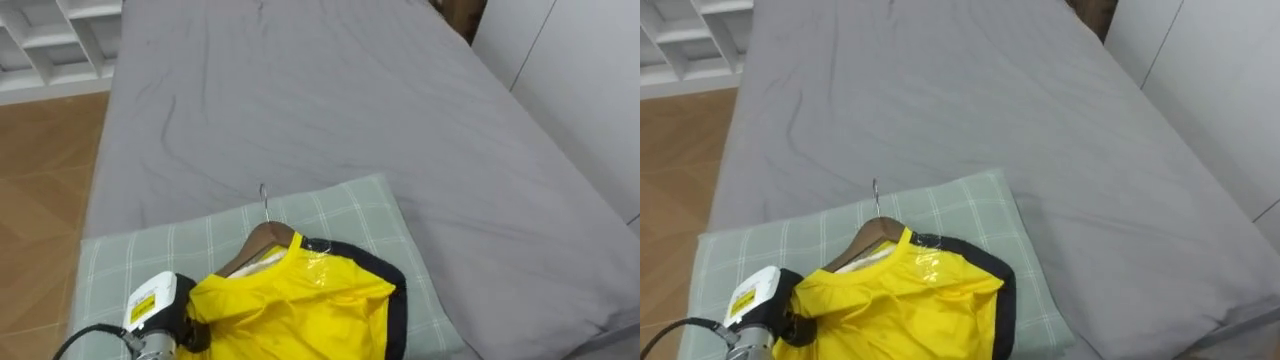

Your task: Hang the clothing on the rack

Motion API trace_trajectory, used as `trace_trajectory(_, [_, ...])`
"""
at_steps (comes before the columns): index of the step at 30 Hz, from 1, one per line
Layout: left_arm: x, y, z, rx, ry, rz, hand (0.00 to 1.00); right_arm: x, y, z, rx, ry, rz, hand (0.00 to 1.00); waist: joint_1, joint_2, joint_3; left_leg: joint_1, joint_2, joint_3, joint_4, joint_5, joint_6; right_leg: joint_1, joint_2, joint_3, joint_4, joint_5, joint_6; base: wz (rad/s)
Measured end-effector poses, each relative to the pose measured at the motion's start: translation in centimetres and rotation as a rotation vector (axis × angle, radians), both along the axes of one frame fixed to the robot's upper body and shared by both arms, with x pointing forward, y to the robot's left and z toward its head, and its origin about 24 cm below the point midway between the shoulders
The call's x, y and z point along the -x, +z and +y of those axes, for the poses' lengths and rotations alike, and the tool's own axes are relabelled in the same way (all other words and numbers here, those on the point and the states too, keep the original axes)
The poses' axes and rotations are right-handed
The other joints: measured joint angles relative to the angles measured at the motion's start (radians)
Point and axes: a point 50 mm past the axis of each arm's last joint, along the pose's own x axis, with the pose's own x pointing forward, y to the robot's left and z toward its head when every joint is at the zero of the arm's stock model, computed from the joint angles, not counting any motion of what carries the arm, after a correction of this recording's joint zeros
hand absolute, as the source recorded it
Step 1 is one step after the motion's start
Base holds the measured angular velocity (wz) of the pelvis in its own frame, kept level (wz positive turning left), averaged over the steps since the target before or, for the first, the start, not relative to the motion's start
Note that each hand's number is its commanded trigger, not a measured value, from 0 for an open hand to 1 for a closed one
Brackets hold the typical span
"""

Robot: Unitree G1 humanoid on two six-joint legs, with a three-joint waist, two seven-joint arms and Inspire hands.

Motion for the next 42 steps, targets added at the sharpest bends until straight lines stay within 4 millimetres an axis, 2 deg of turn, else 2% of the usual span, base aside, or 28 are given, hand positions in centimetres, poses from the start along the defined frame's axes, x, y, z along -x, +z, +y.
trace_trajectory(5, [-0.4,0.6,-0.5,0.016,-0.019,-0.060,1.00,0.1,0.0,0.1,0.000,0.005,0.003,0.00,0.011,-0.001,-0.0078,0.021,-0.003,-0.013,-0.002,0.000,0.000,0.036,0.001,-0.003,-0.019,0.002,0.001,0.07])
trace_trajectory(7, [-0.2,0.5,-0.6,0.018,-0.019,-0.058,1.00,0.3,-0.1,0.0,0.002,0.003,0.008,0.00,0.018,-0.001,-0.0135,0.039,-0.003,-0.016,-0.007,0.000,0.000,0.060,0.002,-0.006,-0.034,0.004,0.001,0.02])
trace_trajectory(9, [0.1,0.3,-0.5,0.023,-0.015,-0.057,1.00,0.4,-0.1,0.0,0.001,-0.011,0.007,0.00,0.022,0.000,-0.0153,0.050,-0.002,-0.016,-0.009,0.000,0.000,0.077,0.002,-0.011,-0.037,0.004,0.001,0.05])
trace_trajectory(10, [0.2,0.3,-0.6,0.027,-0.018,-0.063,1.00,0.4,-0.1,-0.2,0.002,-0.028,0.004,0.00,0.024,0.001,-0.0209,0.053,-0.002,-0.019,-0.010,0.000,0.000,0.079,0.002,-0.014,-0.041,0.004,0.001,0.07])
trace_trajectory(13, [0.8,0.1,-0.7,0.041,-0.025,-0.080,1.00,0.5,0.0,-0.3,0.001,-0.045,0.000,0.00,0.028,-0.002,-0.0229,0.067,-0.002,-0.025,-0.010,0.000,0.000,0.101,0.002,-0.022,-0.047,0.004,0.001,0.07])
trace_trajectory(17, [1.1,0.2,-1.0,0.053,-0.037,-0.102,1.00,0.6,-0.1,-0.4,-0.003,-0.051,0.002,0.00,0.033,-0.002,-0.0229,0.083,-0.002,-0.045,-0.010,0.000,0.000,0.124,0.003,-0.037,-0.052,0.004,0.001,0.11])
trace_trajectory(19, [1.1,0.6,-1.3,0.063,-0.047,-0.130,1.00,0.9,-0.1,-0.7,-0.004,-0.093,0.000,0.00,0.051,-0.002,-0.0228,0.094,-0.001,-0.052,-0.010,0.000,0.000,0.136,0.004,-0.038,-0.053,0.003,0.000,0.07])
trace_trajectory(22, [1.1,0.8,-1.4,0.068,-0.052,-0.146,1.00,1.6,-0.2,-0.9,-0.005,-0.121,0.008,0.00,0.054,-0.002,-0.0228,0.105,-0.003,-0.066,-0.015,0.000,-0.002,0.156,0.004,-0.051,-0.065,0.000,-0.001,0.14])
trace_trajectory(36, [1.0,2.1,-1.3,0.055,-0.049,-0.251,1.00,2.4,-0.2,-1.3,-0.006,-0.164,0.008,0.00,0.082,-0.007,-0.0227,0.118,-0.004,-0.078,-0.026,0.002,-0.005,0.177,0.005,-0.066,-0.084,0.000,-0.002,0.03])
trace_trajectory(42, [1.1,3.2,-0.7,0.024,-0.030,-0.332,1.00,2.9,-0.1,-1.8,0.069,-0.183,0.009,0.00,0.084,-0.010,-0.0212,0.114,-0.005,-0.076,-0.026,0.002,-0.005,0.177,0.005,-0.068,-0.086,-0.001,-0.002,0.01])
